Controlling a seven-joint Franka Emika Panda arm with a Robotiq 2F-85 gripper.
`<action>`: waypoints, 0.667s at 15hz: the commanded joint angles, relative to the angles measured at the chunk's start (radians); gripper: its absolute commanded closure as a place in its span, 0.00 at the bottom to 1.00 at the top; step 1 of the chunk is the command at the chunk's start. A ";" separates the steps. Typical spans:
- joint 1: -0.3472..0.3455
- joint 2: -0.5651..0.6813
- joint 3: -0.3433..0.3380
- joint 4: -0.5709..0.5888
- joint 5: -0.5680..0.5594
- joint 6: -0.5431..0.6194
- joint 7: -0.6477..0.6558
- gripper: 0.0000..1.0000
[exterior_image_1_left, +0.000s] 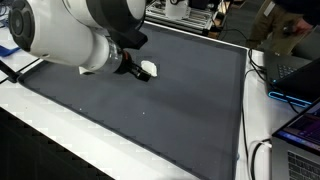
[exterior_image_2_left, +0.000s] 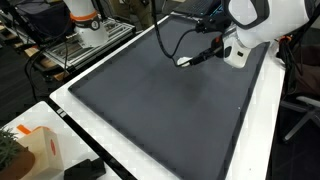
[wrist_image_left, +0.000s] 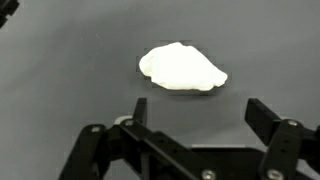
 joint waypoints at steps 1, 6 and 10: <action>-0.023 0.049 0.017 0.074 0.043 -0.070 0.032 0.00; -0.031 0.081 0.017 0.107 0.065 -0.110 0.051 0.00; -0.038 0.113 0.020 0.140 0.087 -0.157 0.085 0.00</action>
